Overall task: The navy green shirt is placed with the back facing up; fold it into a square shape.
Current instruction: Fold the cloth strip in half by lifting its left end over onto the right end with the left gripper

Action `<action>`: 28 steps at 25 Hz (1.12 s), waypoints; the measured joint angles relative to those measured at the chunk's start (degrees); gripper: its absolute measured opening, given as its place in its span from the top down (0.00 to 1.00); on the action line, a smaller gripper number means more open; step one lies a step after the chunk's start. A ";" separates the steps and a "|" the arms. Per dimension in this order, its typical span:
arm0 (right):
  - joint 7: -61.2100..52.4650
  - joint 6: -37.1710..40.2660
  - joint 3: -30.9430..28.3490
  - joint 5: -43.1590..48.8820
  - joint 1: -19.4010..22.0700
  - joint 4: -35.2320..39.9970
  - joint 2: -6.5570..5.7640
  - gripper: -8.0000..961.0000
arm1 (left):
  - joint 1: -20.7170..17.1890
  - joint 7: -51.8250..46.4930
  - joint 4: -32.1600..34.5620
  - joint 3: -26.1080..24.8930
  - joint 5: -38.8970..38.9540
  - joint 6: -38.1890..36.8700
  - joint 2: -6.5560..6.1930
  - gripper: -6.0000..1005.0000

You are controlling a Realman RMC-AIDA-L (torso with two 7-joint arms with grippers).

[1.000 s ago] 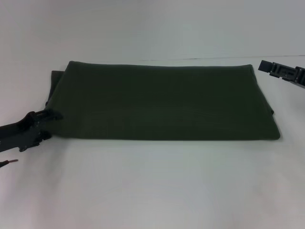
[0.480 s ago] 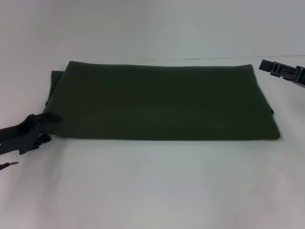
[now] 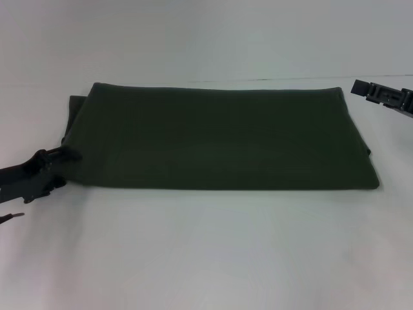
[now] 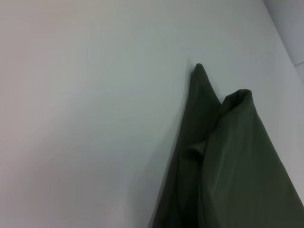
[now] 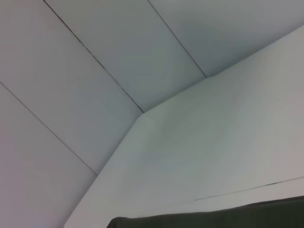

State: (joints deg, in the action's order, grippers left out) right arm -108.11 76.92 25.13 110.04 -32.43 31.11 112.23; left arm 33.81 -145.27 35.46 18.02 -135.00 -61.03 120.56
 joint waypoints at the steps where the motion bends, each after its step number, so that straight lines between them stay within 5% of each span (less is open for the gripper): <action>1: 0.00 0.07 0.00 -0.09 0.00 0.00 0.00 0.19 | 0.14 0.06 -0.04 0.01 0.00 0.24 -0.04 0.24; 17: 0.00 0.16 0.01 -0.45 0.03 0.00 0.00 0.19 | 3.26 1.40 -0.16 1.61 0.42 2.15 -0.99 0.24; 28: 0.00 0.01 0.00 -0.44 0.00 0.00 0.00 0.19 | 1.36 1.50 0.33 1.94 0.09 1.31 -0.59 0.24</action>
State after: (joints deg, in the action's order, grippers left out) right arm -108.11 76.93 25.14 109.60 -32.43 31.11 112.24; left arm 35.17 -143.77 35.79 19.97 -134.91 -59.72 119.97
